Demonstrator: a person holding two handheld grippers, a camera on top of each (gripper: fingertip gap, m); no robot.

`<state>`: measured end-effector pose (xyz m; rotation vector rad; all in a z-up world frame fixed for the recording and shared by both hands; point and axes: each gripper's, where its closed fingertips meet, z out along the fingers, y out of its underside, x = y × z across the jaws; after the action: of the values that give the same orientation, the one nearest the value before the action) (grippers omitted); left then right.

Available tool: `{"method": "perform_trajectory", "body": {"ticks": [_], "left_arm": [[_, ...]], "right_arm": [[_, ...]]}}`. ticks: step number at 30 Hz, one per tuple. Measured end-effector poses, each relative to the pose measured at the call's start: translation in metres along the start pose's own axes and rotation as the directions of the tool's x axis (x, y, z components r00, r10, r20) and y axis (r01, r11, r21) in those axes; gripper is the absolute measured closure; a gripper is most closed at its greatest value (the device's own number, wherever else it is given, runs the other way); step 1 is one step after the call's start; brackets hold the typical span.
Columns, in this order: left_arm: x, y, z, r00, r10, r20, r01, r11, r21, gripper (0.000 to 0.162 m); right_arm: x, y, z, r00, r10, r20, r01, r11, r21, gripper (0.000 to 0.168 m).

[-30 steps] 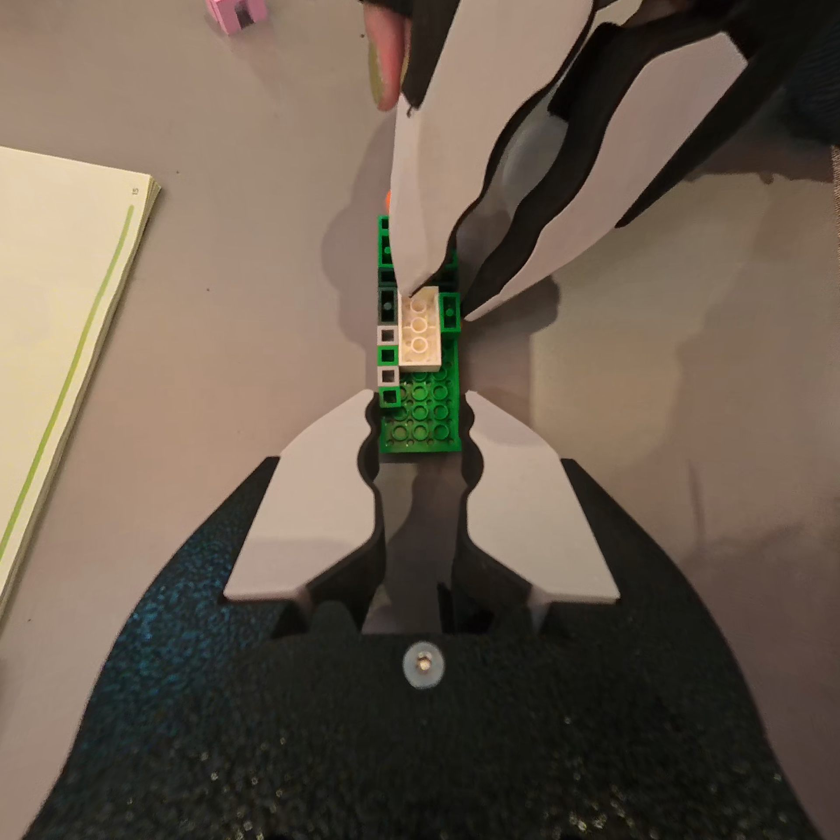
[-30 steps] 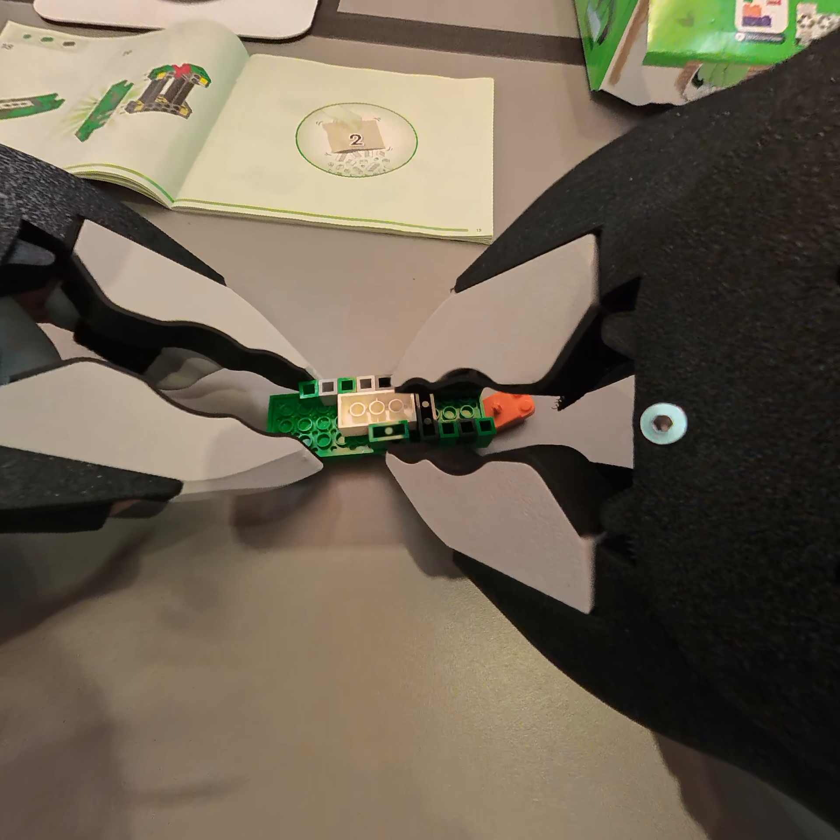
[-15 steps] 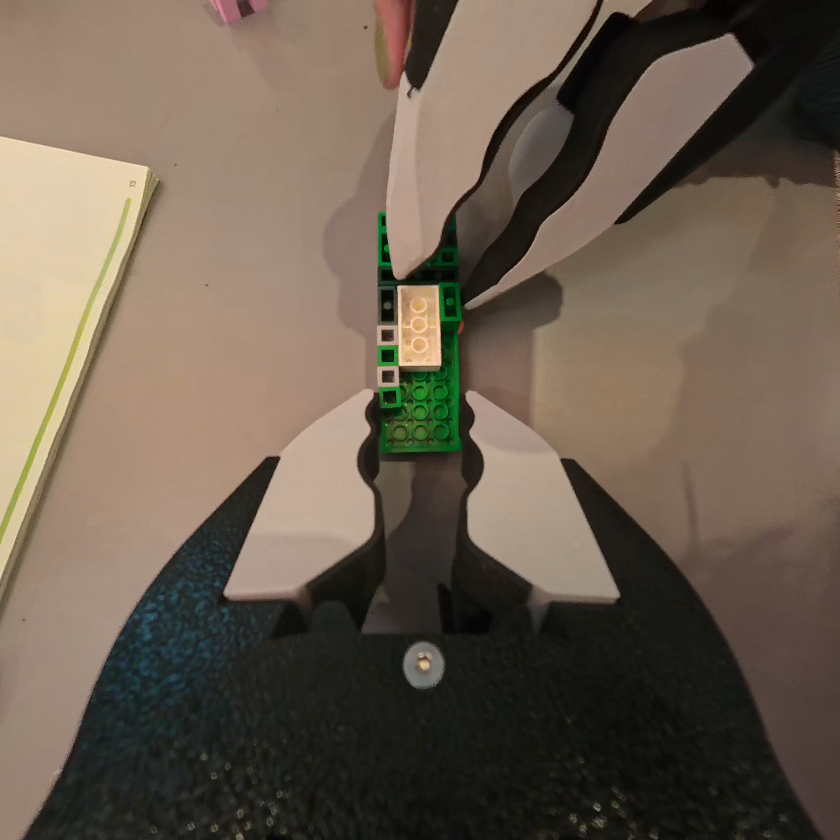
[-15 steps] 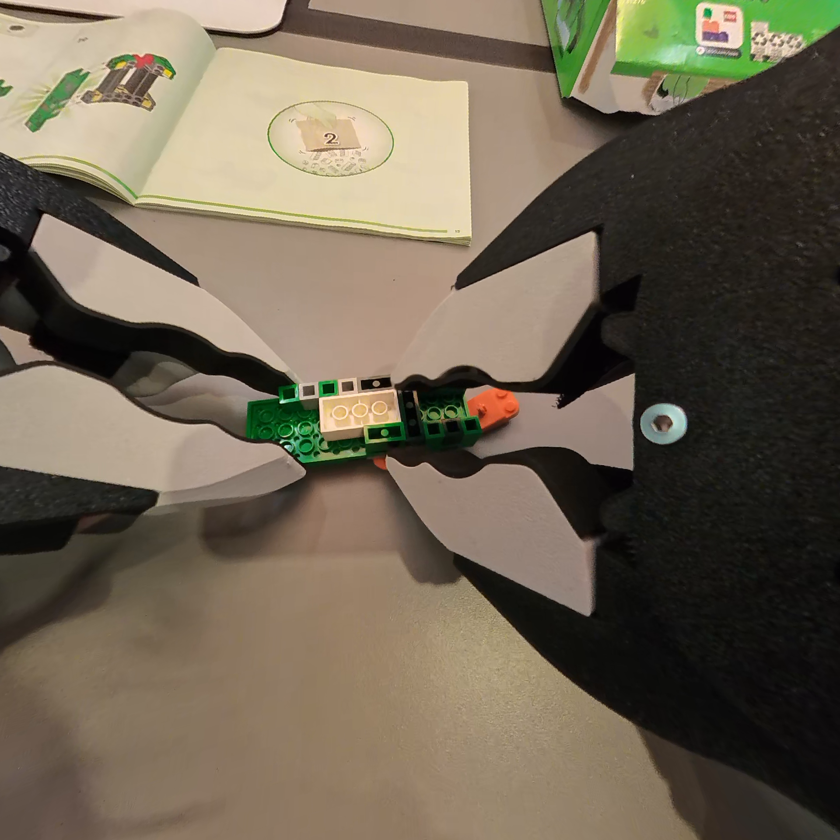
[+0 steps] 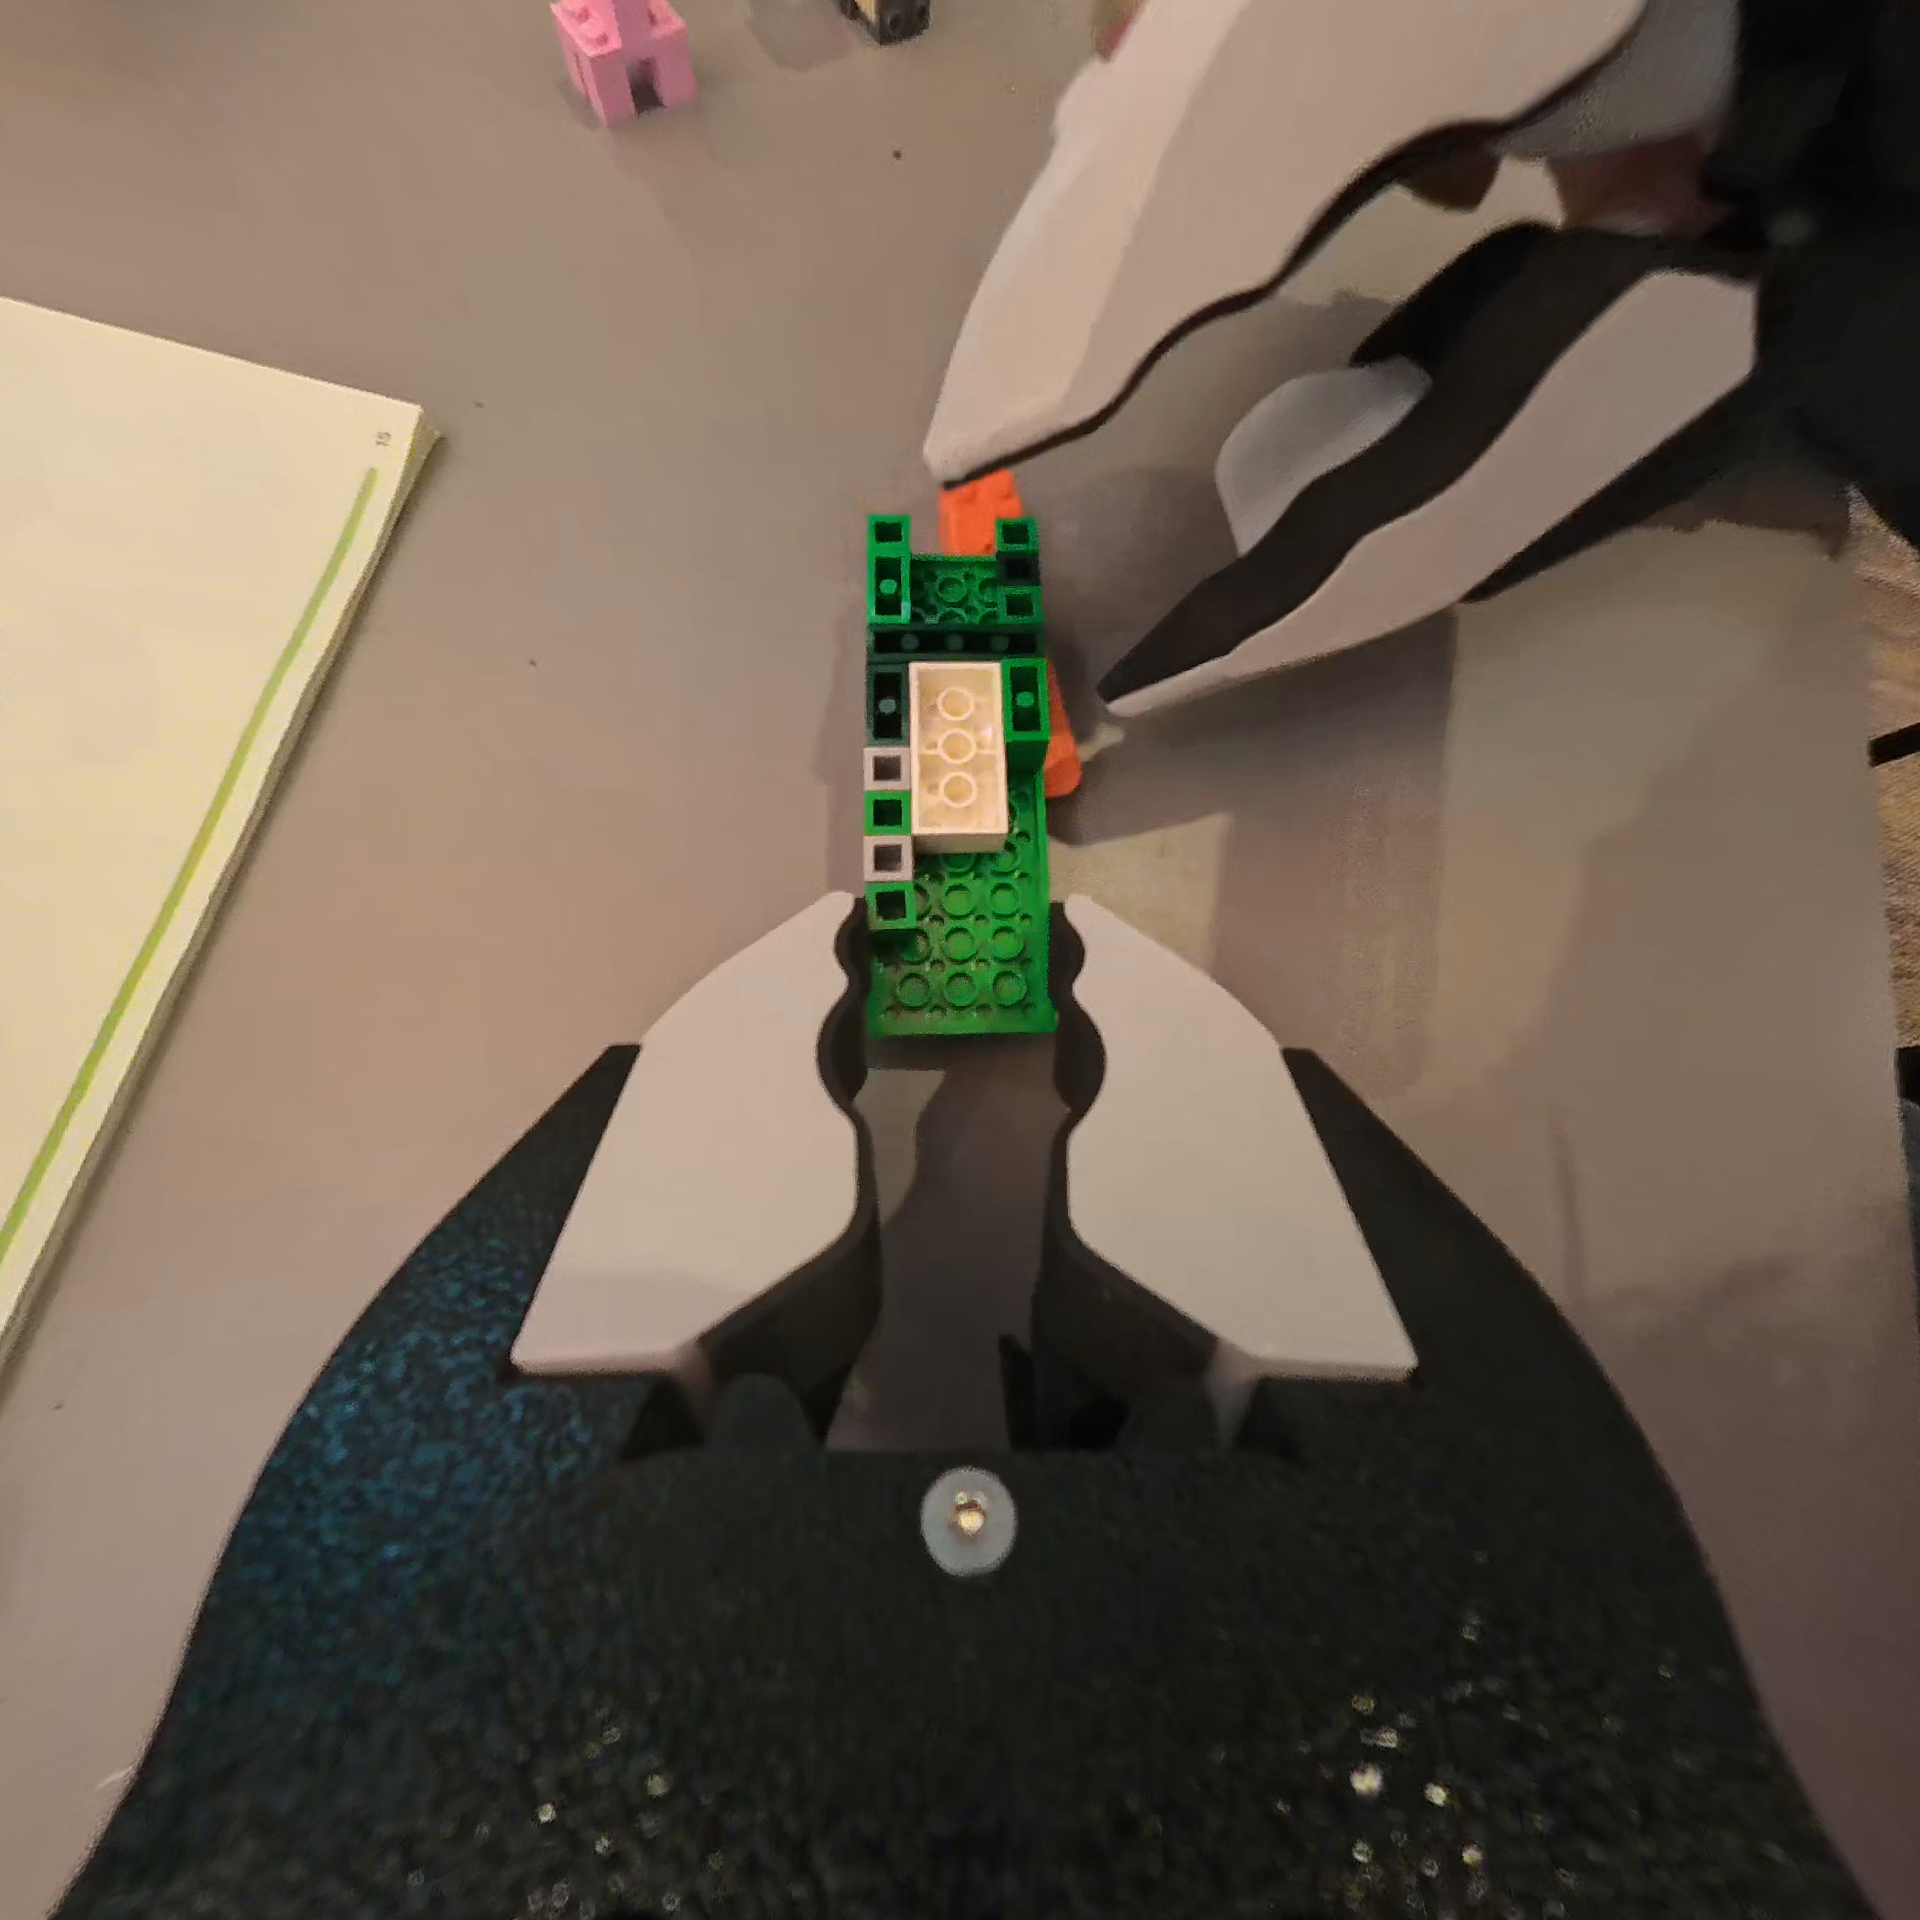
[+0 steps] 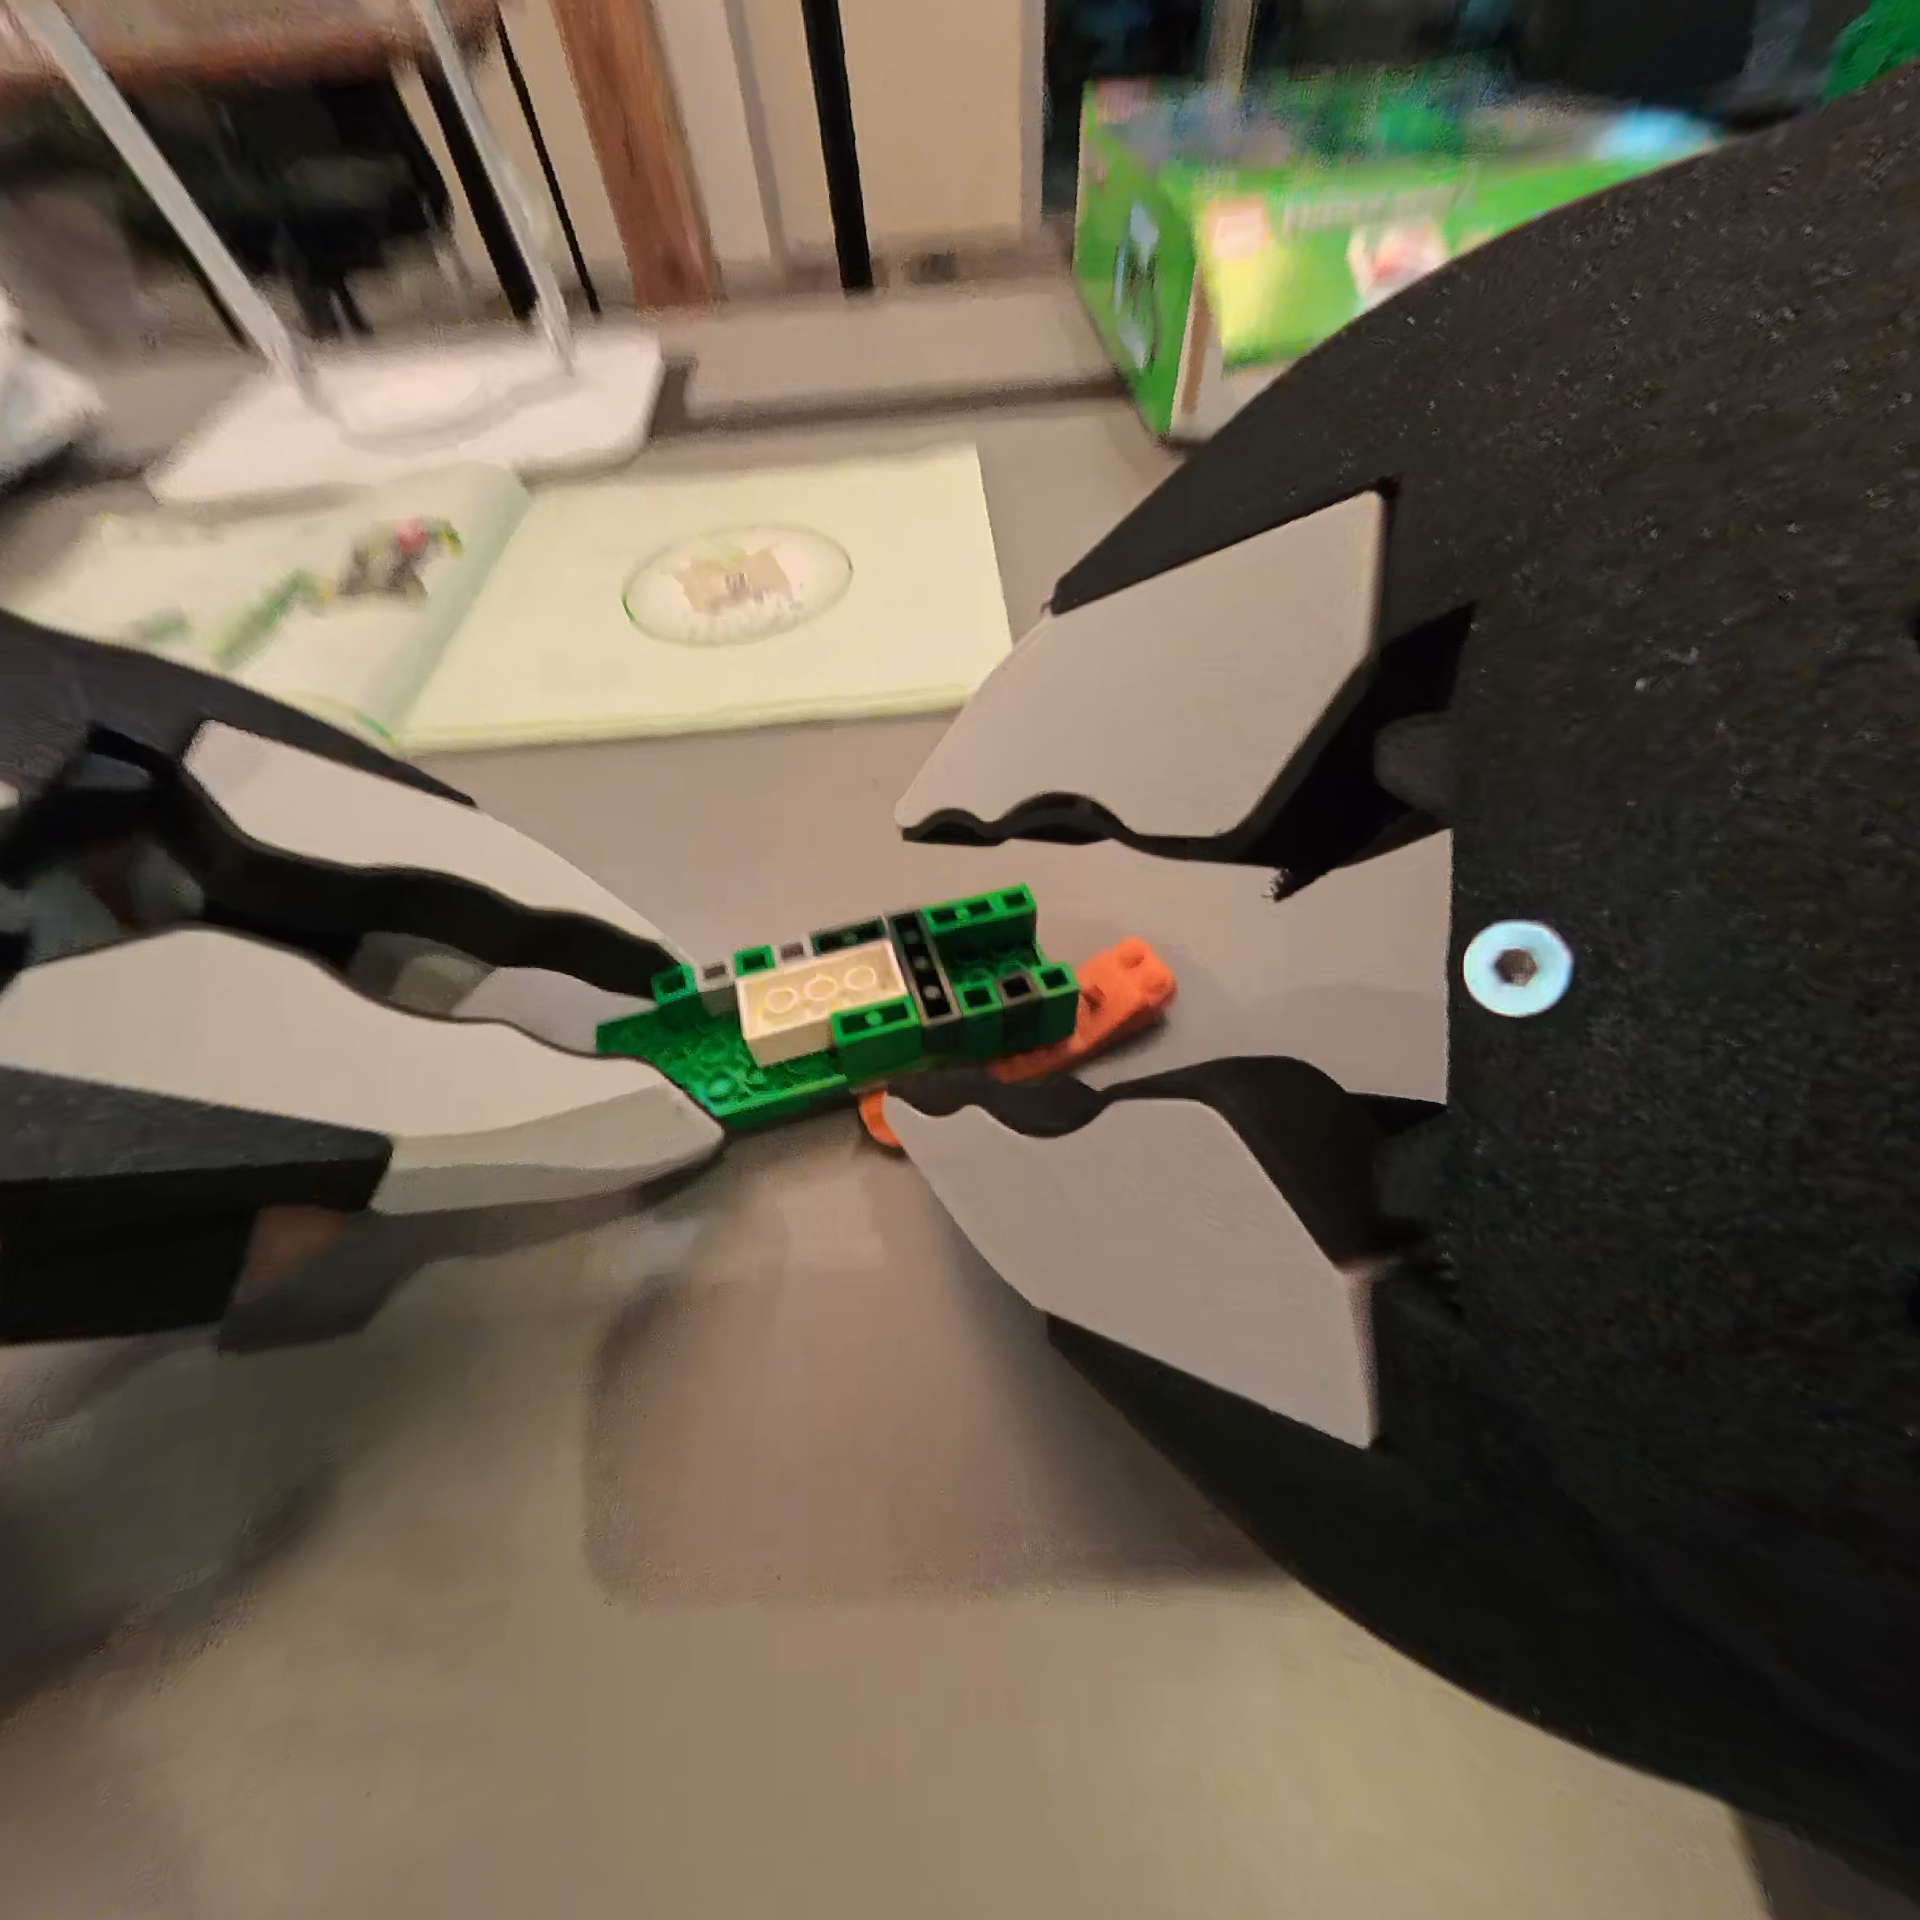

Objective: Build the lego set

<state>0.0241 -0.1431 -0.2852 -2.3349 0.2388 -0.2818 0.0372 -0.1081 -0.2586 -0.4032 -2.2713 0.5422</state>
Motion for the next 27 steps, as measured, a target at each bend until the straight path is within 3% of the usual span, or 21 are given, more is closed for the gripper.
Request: {"method": "perform_trajectory", "body": {"ticks": [3, 6, 16, 21, 27], "left_arm": [[-0.002, -0.003, -0.003, 1.000, -0.018, -0.003, 0.018, 1.000, 0.026, 0.130], [-0.004, -0.008, -0.007, 0.999, -0.039, -0.012, 0.040, 0.998, 0.058, 0.130], [-0.002, -0.026, -0.024, 0.997, -0.064, -0.044, 0.069, 0.990, 0.122, 0.130], [0.003, -0.033, -0.028, 0.997, -0.052, -0.053, 0.058, 0.989, 0.136, 0.130], [0.004, -0.036, -0.032, 0.999, -0.024, -0.021, 0.027, 0.991, 0.134, 0.130]], "right_arm": [[0.008, -0.011, -0.006, 0.958, -0.134, -0.255, 0.146, 0.989, 0.027, 0.130], [0.007, -0.015, -0.008, 0.890, -0.251, -0.381, 0.257, 0.966, -0.036, 0.128], [0.017, -0.016, 0.001, 0.709, -0.509, -0.488, 0.440, 0.860, -0.257, 0.125], [0.025, -0.019, -0.004, 0.593, -0.597, -0.541, 0.488, 0.800, -0.347, 0.149], [0.028, -0.022, -0.009, 0.576, -0.593, -0.562, 0.477, 0.803, -0.358, 0.150]]}}
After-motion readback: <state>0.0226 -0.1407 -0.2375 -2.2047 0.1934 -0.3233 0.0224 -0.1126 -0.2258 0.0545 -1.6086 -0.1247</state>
